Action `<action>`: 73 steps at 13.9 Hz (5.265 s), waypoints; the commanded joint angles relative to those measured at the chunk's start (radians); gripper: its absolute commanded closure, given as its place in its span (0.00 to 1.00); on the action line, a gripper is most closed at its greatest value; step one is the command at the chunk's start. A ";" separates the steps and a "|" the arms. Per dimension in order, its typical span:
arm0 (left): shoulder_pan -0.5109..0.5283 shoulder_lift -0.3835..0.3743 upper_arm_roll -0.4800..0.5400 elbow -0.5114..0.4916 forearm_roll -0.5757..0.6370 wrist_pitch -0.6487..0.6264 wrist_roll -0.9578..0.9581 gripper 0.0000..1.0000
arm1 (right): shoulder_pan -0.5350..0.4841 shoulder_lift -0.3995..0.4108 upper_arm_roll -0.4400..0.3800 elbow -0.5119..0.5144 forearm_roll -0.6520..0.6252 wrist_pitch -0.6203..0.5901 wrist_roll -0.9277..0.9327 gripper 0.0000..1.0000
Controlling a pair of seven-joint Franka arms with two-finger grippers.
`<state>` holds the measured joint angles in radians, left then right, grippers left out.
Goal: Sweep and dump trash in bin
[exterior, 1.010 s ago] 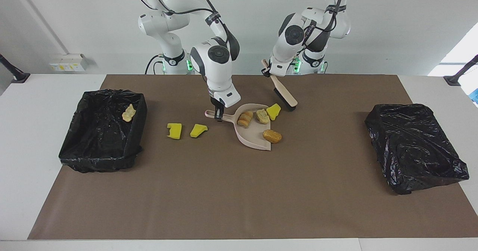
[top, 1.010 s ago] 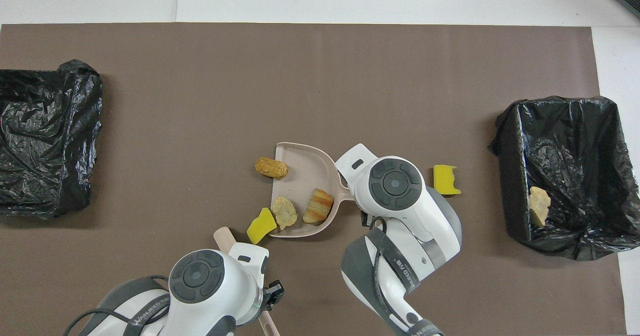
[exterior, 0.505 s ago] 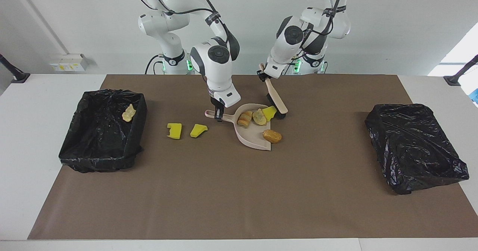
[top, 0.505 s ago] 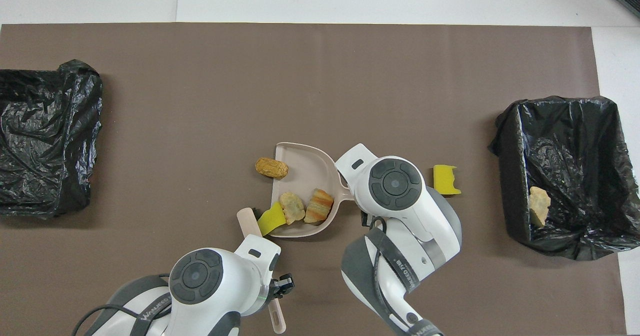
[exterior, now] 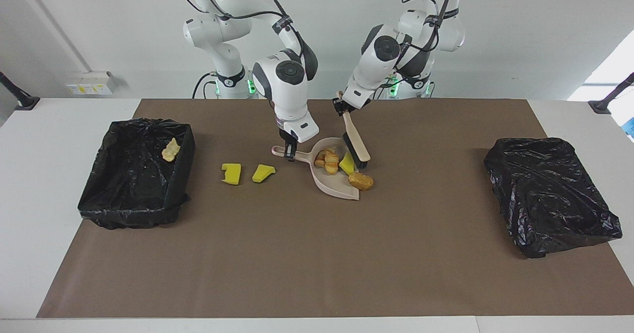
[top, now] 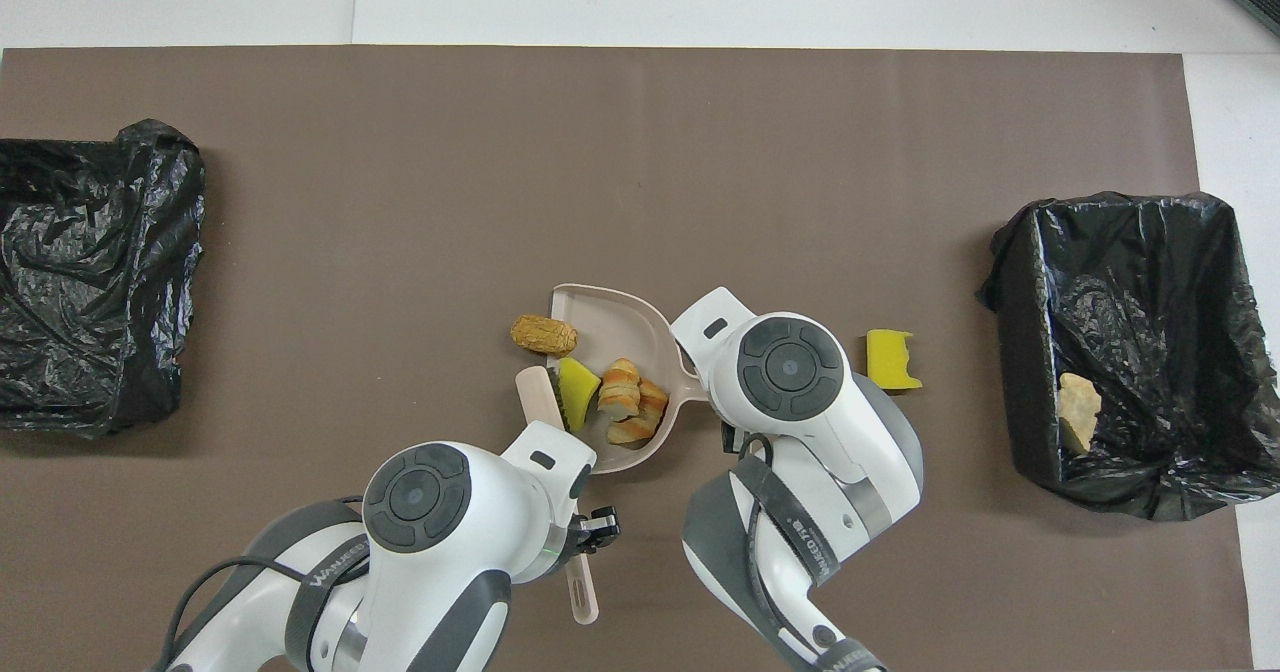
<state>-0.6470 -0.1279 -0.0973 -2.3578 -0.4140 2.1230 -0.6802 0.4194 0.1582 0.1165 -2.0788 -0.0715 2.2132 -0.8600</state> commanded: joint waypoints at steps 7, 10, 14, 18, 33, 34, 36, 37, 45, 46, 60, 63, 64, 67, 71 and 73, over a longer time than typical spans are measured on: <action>0.257 0.135 0.018 0.295 0.328 -0.298 0.321 1.00 | -0.001 0.004 0.006 -0.012 -0.004 0.022 0.036 1.00; 0.279 0.212 0.018 0.325 0.337 -0.232 0.326 1.00 | -0.001 0.004 0.006 -0.012 -0.004 0.022 0.035 1.00; 0.213 0.177 0.008 0.211 0.317 -0.135 0.259 1.00 | -0.001 0.004 0.006 -0.012 -0.004 0.022 0.036 1.00; 0.130 0.103 0.005 0.103 0.239 -0.095 0.225 1.00 | -0.001 0.006 0.006 -0.012 -0.004 0.034 0.036 1.00; 0.128 0.099 0.018 0.239 0.158 -0.214 0.105 1.00 | -0.002 0.015 0.006 -0.012 -0.004 0.088 0.018 1.00; 0.145 0.096 0.018 0.256 0.158 -0.239 0.120 1.00 | -0.002 0.018 0.006 -0.012 -0.004 0.091 0.016 1.00; 0.164 0.055 0.019 0.261 0.162 -0.268 0.152 1.00 | -0.002 0.018 0.006 -0.012 -0.004 0.094 0.015 1.00; 0.185 0.036 0.027 0.262 0.164 -0.296 0.180 1.00 | -0.002 0.023 0.006 -0.012 -0.004 0.100 0.015 1.00; 0.401 -0.001 0.030 0.281 0.207 -0.414 0.431 1.00 | -0.016 0.044 0.008 -0.012 -0.001 0.157 0.013 1.00; 0.426 -0.001 0.030 0.279 0.208 -0.414 0.461 1.00 | -0.016 0.038 0.009 -0.003 0.012 0.149 -0.002 1.00; 0.289 0.013 0.019 0.177 0.270 -0.266 0.380 1.00 | -0.382 -0.084 -0.005 0.364 0.208 -0.480 -0.505 1.00; 0.106 0.033 0.018 0.176 0.267 -0.206 0.173 1.00 | -0.509 -0.101 -0.012 0.364 0.191 -0.510 -0.644 1.00; 0.054 0.043 0.018 0.176 0.265 -0.181 0.118 1.00 | -0.552 -0.101 -0.012 0.364 0.181 -0.514 -0.690 1.00; -0.071 0.108 0.018 0.175 0.265 -0.088 -0.033 1.00 | -0.654 -0.097 -0.012 0.364 0.101 -0.512 -0.830 1.00; -0.117 0.136 0.016 0.161 0.230 -0.051 -0.045 1.00 | -0.799 -0.086 -0.014 0.382 -0.014 -0.486 -0.973 1.00; -0.140 0.142 0.018 0.128 0.225 -0.009 -0.051 1.00 | -0.859 -0.082 -0.017 0.398 -0.085 -0.434 -1.037 1.00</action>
<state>-0.7523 0.0238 -0.0984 -2.1859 -0.1777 2.0606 -0.7181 -0.3819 0.0673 0.0884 -1.7102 -0.1008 1.7483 -1.8328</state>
